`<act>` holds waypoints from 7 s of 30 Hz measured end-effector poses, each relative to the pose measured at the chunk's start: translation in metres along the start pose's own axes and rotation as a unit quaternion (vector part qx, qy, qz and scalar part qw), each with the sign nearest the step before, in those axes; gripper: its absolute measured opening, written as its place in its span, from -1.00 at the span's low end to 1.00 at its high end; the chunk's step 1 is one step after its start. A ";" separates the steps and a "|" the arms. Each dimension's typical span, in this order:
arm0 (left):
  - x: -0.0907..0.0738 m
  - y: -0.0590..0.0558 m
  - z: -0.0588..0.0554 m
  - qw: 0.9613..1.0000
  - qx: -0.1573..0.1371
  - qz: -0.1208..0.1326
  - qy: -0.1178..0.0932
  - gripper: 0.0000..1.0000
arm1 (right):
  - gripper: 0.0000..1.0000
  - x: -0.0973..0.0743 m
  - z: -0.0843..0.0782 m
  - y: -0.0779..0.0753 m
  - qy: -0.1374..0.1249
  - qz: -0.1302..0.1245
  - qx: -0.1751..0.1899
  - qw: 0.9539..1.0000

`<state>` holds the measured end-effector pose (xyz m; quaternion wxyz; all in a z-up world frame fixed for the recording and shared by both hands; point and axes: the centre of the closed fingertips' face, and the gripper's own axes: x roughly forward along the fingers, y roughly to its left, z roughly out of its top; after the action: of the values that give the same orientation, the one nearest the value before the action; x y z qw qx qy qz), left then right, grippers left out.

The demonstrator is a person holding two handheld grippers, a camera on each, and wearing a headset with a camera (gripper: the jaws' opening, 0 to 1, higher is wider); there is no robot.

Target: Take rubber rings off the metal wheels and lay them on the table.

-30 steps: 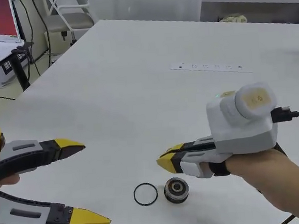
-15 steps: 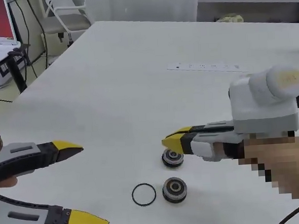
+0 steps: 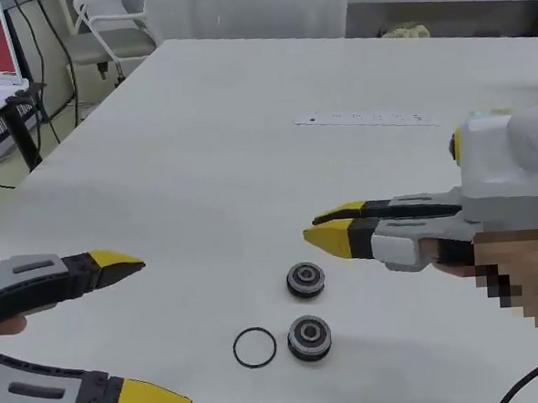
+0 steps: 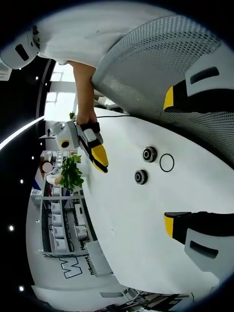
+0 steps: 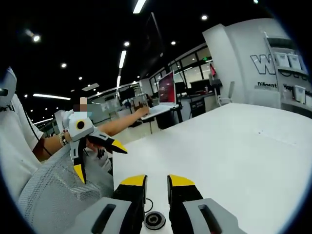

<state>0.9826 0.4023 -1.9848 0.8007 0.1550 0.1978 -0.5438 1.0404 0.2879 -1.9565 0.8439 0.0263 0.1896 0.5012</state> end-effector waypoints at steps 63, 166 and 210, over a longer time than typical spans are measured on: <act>0.133 -0.017 0.030 0.991 0.043 -0.128 -0.010 -0.34 | -0.56 0.008 -0.129 -0.001 0.250 0.055 -0.101 0.962; 0.147 -0.023 -0.005 0.987 0.079 -0.136 0.026 -0.86 | -1.00 0.010 -0.107 0.002 0.224 0.039 -0.005 0.974; 0.116 -0.035 0.043 0.983 0.068 -0.171 0.001 0.51 | -1.00 0.010 -0.106 -0.008 0.224 0.006 0.004 0.975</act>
<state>0.9949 0.2759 -2.0046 0.6833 0.1739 0.1844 -0.6847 1.0140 0.2770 -2.0598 0.7770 -0.0821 0.3754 0.4986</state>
